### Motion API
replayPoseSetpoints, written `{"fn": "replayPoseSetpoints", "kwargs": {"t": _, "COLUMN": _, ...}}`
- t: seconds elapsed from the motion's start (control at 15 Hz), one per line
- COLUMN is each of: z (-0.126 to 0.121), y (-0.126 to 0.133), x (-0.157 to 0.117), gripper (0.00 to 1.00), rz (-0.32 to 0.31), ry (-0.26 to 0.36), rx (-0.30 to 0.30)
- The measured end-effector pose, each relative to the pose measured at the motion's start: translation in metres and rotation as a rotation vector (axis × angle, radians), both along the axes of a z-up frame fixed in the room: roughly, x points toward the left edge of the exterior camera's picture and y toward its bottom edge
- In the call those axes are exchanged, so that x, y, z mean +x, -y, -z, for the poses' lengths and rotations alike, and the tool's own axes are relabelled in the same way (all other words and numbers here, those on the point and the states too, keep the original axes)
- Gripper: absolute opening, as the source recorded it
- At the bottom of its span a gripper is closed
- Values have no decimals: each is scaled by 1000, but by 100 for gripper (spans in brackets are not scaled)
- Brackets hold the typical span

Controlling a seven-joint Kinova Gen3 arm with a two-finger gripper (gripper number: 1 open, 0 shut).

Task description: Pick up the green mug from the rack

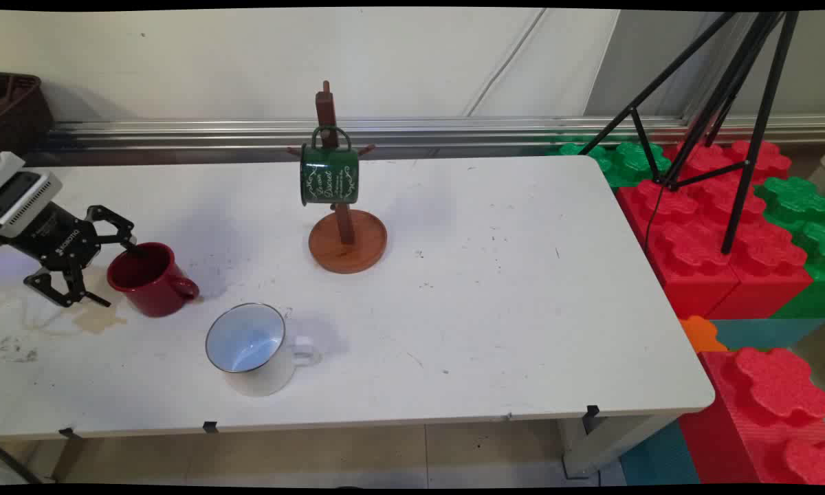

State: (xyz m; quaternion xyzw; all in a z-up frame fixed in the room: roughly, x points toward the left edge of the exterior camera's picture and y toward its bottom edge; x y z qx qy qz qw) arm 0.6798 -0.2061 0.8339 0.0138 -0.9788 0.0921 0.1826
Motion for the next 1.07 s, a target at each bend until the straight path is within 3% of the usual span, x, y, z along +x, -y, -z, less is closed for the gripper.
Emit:
{"fn": "replayPoseSetpoints", "kwargs": {"t": 0.4, "z": -12, "y": -4, "x": 1, "gripper": 100, "rz": -42, "ry": -66, "rx": 17}}
{"fn": "replayPoseSetpoints", "kwargs": {"t": 1.07, "z": -37, "y": -15, "x": 8, "gripper": 100, "rz": -234, "ry": -308, "rx": 76}}
